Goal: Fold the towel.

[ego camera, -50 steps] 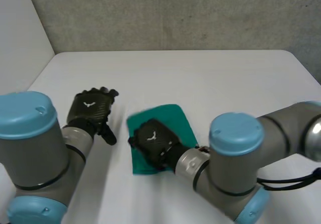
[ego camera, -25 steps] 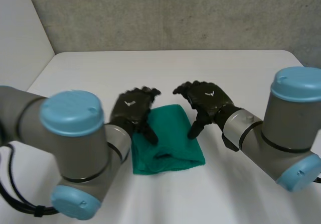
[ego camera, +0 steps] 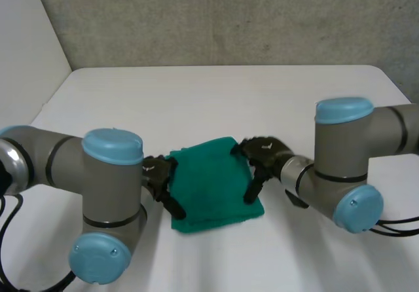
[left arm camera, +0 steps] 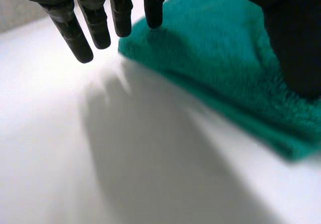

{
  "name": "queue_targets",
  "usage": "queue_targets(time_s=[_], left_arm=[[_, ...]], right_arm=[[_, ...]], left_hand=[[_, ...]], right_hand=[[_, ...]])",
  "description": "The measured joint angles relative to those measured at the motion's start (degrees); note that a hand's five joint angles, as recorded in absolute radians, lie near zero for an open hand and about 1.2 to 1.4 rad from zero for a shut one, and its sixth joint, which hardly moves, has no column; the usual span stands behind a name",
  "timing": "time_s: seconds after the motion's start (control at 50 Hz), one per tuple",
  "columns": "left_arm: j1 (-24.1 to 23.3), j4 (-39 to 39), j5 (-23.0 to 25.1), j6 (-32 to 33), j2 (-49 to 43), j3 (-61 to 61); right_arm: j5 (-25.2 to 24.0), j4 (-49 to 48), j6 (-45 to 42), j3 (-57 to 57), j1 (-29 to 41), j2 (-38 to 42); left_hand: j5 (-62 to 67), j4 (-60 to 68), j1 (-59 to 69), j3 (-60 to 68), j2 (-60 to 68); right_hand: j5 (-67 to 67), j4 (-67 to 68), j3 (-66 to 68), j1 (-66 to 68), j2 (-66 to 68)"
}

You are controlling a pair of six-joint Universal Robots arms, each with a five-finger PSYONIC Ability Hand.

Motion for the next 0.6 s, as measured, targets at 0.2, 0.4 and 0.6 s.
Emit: queue_targets(time_s=[0.2,0.4,0.6], left_arm=[[0.3,-0.2,3.9,0.6,12.1,6.7],[9.7,-9.0,9.4,-0.5,23.1,15.1],[13.7,-12.6,13.6,-3.2,25.4,16.0]], right_arm=[[10.4,-9.6,2.5,4.6,-2.0,-19.7],[20.5,-7.6,0.6,3.4,-8.9,-31.2],[17.9,-0.4,-0.5,0.9,-10.7,-31.0]], left_hand=[[0.0,0.0,0.0,0.0,0.0],[0.0,0.0,0.0,0.0,0.0],[0.0,0.0,0.0,0.0,0.0]], right_hand=[[0.0,0.0,0.0,0.0,0.0],[0.0,0.0,0.0,0.0,0.0],[0.0,0.0,0.0,0.0,0.0]])
